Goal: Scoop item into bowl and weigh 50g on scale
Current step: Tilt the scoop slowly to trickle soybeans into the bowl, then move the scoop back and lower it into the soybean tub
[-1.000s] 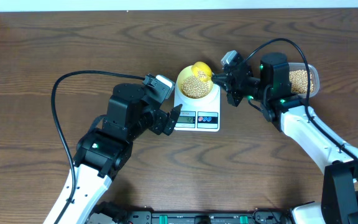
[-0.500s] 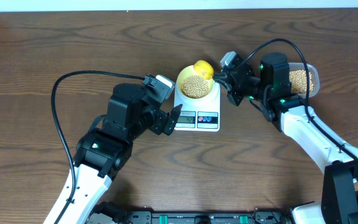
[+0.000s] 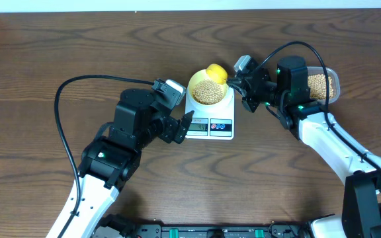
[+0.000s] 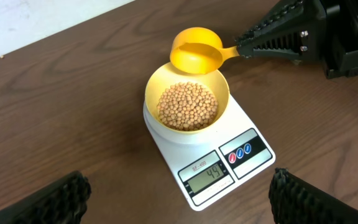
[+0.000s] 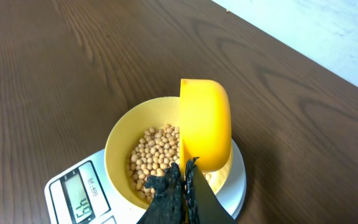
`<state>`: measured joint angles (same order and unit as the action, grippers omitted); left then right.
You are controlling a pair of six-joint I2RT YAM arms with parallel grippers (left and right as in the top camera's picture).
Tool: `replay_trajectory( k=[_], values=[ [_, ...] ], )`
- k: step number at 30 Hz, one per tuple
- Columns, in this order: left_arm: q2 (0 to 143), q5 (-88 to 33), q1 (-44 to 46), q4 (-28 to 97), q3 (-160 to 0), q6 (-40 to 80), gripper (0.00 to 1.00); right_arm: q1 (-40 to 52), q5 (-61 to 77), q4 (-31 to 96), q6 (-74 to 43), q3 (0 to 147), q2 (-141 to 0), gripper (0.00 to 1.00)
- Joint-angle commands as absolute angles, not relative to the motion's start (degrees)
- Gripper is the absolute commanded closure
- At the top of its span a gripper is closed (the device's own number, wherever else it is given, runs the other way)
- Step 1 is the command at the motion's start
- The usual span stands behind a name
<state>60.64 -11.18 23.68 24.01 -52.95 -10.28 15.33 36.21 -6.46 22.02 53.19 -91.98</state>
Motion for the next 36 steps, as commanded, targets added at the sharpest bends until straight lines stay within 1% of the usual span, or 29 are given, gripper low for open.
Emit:
replay_trajectory(
  k=[1, 18, 30, 33, 36],
  values=[
    [60.34, -10.44, 23.53, 24.01, -52.73, -9.96, 0.06, 15.49, 36.36, -6.44, 23.44, 53.52, -92.07, 0.99],
    [60.34, -10.41, 23.53, 24.01, -52.73, -9.96, 0.06, 15.46, 36.36, -6.44, 23.53, 53.52, -92.07, 0.99],
    [60.34, -10.44, 23.53, 24.01, -52.73, -9.96, 0.06, 15.42, 36.36, -6.74, 29.45, 53.52, -92.07, 0.99],
    [60.34, -10.41, 23.53, 24.01, -52.73, -9.96, 0.06, 15.42, 36.38, -8.54, 27.64, 53.52, -92.05, 0.99],
    [60.34, -10.41, 23.53, 24.01, -52.71, -9.96, 0.06, 15.07, 36.34, -13.10, 20.97, 53.52, -92.03, 0.99]
  ],
)
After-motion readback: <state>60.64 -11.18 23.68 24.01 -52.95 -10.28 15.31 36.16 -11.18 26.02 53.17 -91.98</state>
